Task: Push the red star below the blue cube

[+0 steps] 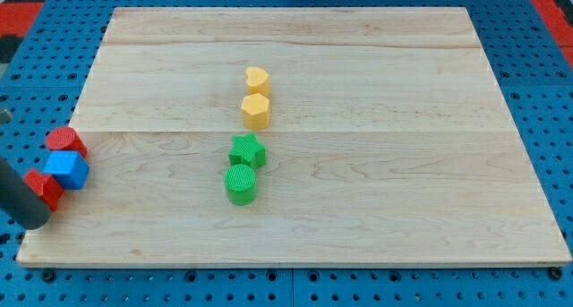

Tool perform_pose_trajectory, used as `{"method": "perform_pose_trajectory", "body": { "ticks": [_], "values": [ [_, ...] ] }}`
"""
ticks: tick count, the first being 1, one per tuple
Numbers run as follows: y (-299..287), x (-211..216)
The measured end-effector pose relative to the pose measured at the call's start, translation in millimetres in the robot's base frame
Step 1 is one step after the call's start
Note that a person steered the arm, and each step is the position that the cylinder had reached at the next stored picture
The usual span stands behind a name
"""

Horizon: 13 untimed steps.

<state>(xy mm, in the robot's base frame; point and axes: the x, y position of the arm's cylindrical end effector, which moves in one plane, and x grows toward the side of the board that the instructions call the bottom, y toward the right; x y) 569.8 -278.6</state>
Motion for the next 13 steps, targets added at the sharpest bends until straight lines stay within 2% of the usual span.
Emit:
{"method": "perform_pose_trajectory", "body": {
  "ticks": [2, 3, 4, 10, 13],
  "values": [
    [48.2, 10.1],
    [14.7, 46.6],
    [-24.8, 43.6],
    [-25.3, -1.9],
    [41.6, 7.3]
  ]
}}
